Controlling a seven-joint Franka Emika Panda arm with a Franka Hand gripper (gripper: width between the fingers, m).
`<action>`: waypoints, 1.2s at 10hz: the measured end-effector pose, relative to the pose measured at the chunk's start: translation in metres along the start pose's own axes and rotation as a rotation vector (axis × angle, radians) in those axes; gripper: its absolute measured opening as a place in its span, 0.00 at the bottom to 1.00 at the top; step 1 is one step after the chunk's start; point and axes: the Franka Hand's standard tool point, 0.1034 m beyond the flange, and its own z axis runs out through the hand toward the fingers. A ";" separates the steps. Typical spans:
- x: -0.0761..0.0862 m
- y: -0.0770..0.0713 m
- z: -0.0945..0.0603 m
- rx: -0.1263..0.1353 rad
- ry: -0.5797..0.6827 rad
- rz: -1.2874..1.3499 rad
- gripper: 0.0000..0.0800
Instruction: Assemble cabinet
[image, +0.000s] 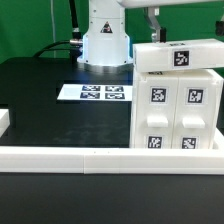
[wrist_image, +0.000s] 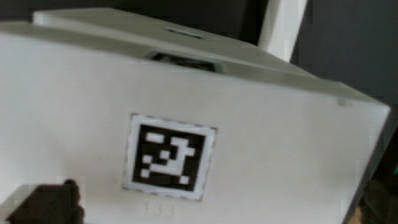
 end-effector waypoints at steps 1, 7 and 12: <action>0.000 0.001 0.000 -0.002 -0.001 -0.073 1.00; -0.002 0.000 0.003 -0.048 -0.036 -0.615 1.00; -0.009 0.013 0.004 -0.062 -0.095 -0.989 1.00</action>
Offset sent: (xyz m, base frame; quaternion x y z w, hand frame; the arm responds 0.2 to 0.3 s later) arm -0.0070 0.0126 0.0006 -0.0007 -0.0001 -0.2375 0.9714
